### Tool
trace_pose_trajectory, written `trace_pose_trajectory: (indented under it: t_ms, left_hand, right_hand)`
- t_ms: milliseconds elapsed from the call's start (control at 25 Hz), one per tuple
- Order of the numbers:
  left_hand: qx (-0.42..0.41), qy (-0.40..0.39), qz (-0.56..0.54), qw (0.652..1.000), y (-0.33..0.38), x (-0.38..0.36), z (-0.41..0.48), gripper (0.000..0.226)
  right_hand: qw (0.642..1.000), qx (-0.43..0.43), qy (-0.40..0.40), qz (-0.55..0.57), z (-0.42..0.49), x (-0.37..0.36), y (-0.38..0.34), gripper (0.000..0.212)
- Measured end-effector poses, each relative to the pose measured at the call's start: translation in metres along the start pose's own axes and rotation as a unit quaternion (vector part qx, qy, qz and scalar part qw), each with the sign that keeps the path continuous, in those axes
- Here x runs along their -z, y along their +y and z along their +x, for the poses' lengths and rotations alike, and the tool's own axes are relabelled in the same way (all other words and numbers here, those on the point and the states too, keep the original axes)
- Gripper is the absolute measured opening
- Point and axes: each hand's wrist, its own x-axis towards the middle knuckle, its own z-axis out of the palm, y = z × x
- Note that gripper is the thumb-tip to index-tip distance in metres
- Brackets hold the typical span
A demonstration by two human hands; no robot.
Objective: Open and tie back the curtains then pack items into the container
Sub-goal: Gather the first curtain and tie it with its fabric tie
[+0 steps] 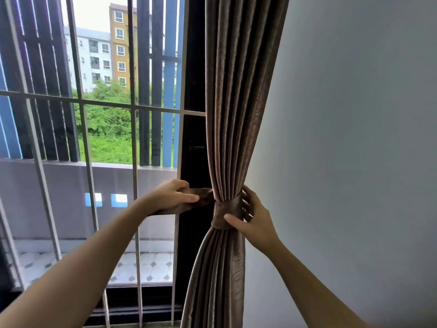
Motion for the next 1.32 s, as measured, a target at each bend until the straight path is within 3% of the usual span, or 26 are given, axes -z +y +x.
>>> trace_pose_trajectory:
  t_ms: [120,320,480,600,760,920,1040,1120,1320]
  left_hand:
    - [-0.012,-0.006,0.035,0.999,0.013,0.018,-0.018,0.036]
    - [-0.039,-0.074,-0.090,0.992,0.034,0.016,-0.042,0.035]
    - [-0.018,-0.043,-0.081,0.996,0.028,0.006,-0.045,0.026]
    - [-0.019,0.022,-0.077,0.997,0.032,0.008,-0.042,0.019]
    - [-0.051,-0.041,-0.205,0.977,0.046,-0.007,-0.047,0.021]
    - [-0.141,0.042,-0.061,0.987,0.061,-0.034,-0.046,0.034]
    - [-0.137,0.063,-0.046,0.987,0.070,-0.039,-0.038,0.039]
    - [-0.122,0.049,-0.081,0.988,0.076,-0.040,-0.032,0.033]
    - [-0.137,0.089,0.047,0.985,0.078,-0.041,-0.018,0.019]
  right_hand:
    - [1.000,-0.002,0.010,-0.010,0.002,0.001,0.000,0.074]
    - [0.997,0.016,0.044,-0.058,0.009,-0.001,0.003,0.075]
    - [0.996,0.020,0.062,-0.064,0.007,-0.004,0.010,0.076]
    - [0.998,0.005,0.043,-0.046,0.009,0.003,0.013,0.072]
    - [0.998,-0.011,0.056,-0.040,0.006,0.005,0.015,0.061]
    - [0.999,-0.015,0.020,0.040,0.011,0.012,0.023,0.030]
    - [0.983,-0.049,-0.035,0.173,0.016,0.017,0.025,0.023]
    - [0.988,-0.036,-0.062,0.136,0.020,0.019,0.025,0.035]
    - [0.995,-0.008,-0.102,-0.009,0.033,0.028,0.018,0.068]
